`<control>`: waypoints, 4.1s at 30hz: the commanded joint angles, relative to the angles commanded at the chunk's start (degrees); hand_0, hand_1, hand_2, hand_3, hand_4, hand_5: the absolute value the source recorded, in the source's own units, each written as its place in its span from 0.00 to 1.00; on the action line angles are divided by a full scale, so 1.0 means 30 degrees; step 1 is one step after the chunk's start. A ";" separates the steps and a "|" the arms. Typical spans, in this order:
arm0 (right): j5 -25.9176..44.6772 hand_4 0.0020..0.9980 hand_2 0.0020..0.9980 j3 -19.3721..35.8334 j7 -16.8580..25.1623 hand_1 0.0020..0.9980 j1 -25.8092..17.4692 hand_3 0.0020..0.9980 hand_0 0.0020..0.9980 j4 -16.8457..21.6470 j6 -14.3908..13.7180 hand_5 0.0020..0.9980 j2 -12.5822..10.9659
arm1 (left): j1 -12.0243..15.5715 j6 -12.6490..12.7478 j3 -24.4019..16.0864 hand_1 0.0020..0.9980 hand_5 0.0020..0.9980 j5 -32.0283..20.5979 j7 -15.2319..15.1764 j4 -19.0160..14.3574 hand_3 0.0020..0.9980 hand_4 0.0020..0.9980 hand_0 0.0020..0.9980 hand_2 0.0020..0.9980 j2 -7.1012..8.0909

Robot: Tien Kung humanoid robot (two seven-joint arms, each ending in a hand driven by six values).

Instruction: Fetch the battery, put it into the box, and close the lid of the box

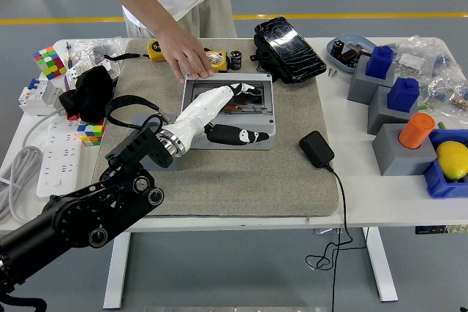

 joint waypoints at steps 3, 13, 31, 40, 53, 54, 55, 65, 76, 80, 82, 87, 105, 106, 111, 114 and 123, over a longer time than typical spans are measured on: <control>0.0088 0.92 0.59 -0.0108 -0.0009 0.61 -0.0029 0.54 0.58 -0.0024 0.0008 0.48 0.0007 | 0.0407 -0.0085 -0.0274 0.79 0.46 -0.0132 0.0142 -0.0331 0.78 1.00 0.80 0.75 0.0096; 0.0012 0.92 0.59 -0.0023 0.0005 0.61 -0.0019 0.54 0.58 -0.0009 0.0009 0.48 -0.0021 | 0.3015 0.0087 -0.3922 0.78 0.45 -0.1270 -0.0616 -0.2296 0.77 1.00 0.79 0.75 0.0414; 0.0121 0.92 0.59 -0.0321 -0.0033 0.61 0.0215 0.54 0.58 -0.0021 0.0037 0.48 -0.0303 | 0.6047 0.0860 -1.1710 0.72 0.43 -0.7744 -0.2617 -0.3530 0.72 1.00 0.71 0.69 0.0577; 0.0195 0.92 0.59 -0.0447 -0.0068 0.61 0.0196 0.54 0.58 -0.0038 0.0082 0.48 -0.0296 | 0.6279 0.0644 -1.2640 0.71 0.43 -0.8439 -0.2363 -0.3510 0.73 1.00 0.71 0.69 0.0447; 0.0106 0.92 0.59 -0.0490 -0.0197 0.61 0.0216 0.54 0.58 -0.0001 0.0124 0.48 -0.0364 | 0.6328 0.0456 -1.3151 0.71 0.42 -0.8170 -0.2181 -0.3546 0.73 1.00 0.71 0.68 0.0518; 0.0109 0.92 0.59 -0.0492 -0.0207 0.61 0.0207 0.54 0.58 -0.0002 0.0129 0.48 -0.0364 | 0.6333 0.0439 -1.3169 0.70 0.40 -0.8138 -0.2155 -0.3533 0.73 1.00 0.71 0.68 0.0508; 0.0107 0.92 0.59 -0.0481 -0.0213 0.61 0.0199 0.54 0.58 -0.0003 0.0131 0.48 -0.0365 | 0.6342 0.0412 -1.3193 0.70 0.40 -0.8111 -0.2116 -0.3512 0.73 1.00 0.71 0.68 0.0496; 0.0081 0.92 0.59 -0.0185 -0.0216 0.61 0.0110 0.54 0.58 -0.0030 0.0162 0.48 -0.0185 | 0.6500 -0.0056 -1.3578 0.70 0.38 -0.8124 -0.1624 -0.3285 0.72 0.99 0.70 0.68 0.0451; 0.0044 0.92 0.59 0.0109 -0.0225 0.61 0.0035 0.54 0.58 -0.0034 0.0169 0.48 -0.0101 | 0.6751 -0.0227 -1.3725 0.70 0.38 -0.8043 -0.1499 -0.3241 0.71 0.99 0.70 0.68 0.0399; 0.0047 0.92 0.59 0.0087 -0.0227 0.61 0.0062 0.54 0.58 -0.0030 0.0176 0.48 -0.0097 | 0.6739 -0.0240 -1.3838 0.69 0.38 -0.8039 -0.1501 -0.3265 0.71 0.98 0.69 0.68 0.0353; 0.0076 0.92 0.59 0.0094 -0.0227 0.61 0.0049 0.54 0.58 -0.0039 0.0170 0.48 -0.0100 | 0.6725 -0.0239 -1.3859 0.69 0.38 -0.8038 -0.1524 -0.3304 0.71 0.98 0.69 0.68 0.0347; 0.0120 0.92 0.59 0.0072 -0.0230 0.61 0.0048 0.54 0.58 -0.0048 0.0163 0.48 -0.0128 | 0.6717 -0.0247 -1.3917 0.69 0.37 -0.8021 -0.1522 -0.3313 0.71 0.98 0.69 0.67 0.0374; 0.0105 0.92 0.59 0.0072 -0.0228 0.61 0.0050 0.54 0.58 -0.0039 0.0168 0.49 -0.0133 | 0.6739 -0.0313 -1.4023 0.68 0.37 -0.7935 -0.1419 -0.3403 0.70 0.98 0.68 0.67 0.0362; 0.0109 0.92 0.59 0.0062 -0.0231 0.61 0.0054 0.54 0.58 -0.0041 0.0166 0.49 -0.0135 | 0.6734 -0.0314 -1.4022 0.68 0.37 -0.7938 -0.1420 -0.3404 0.70 0.98 0.68 0.67 0.0363; 0.0111 0.92 0.59 0.0069 -0.0230 0.61 0.0056 0.54 0.58 -0.0044 0.0162 0.49 -0.0132 | 0.6729 -0.0311 -1.3999 0.68 0.37 -0.7938 -0.1417 -0.3408 0.70 0.98 0.68 0.67 0.0346; 0.0110 0.92 0.59 0.0060 -0.0231 0.61 0.0057 0.55 0.58 -0.0044 0.0165 0.49 -0.0123 | 0.6735 -0.0318 -1.3983 0.68 0.37 -0.7932 -0.1407 -0.3407 0.70 0.98 0.68 0.67 0.0341; 0.0104 0.93 0.60 0.0047 -0.0236 0.61 0.0048 0.55 0.58 -0.0044 0.0167 0.49 -0.0139 | 0.6756 -0.0332 -1.4057 0.68 0.36 -0.7916 -0.1377 -0.3399 0.69 0.97 0.68 0.67 0.0311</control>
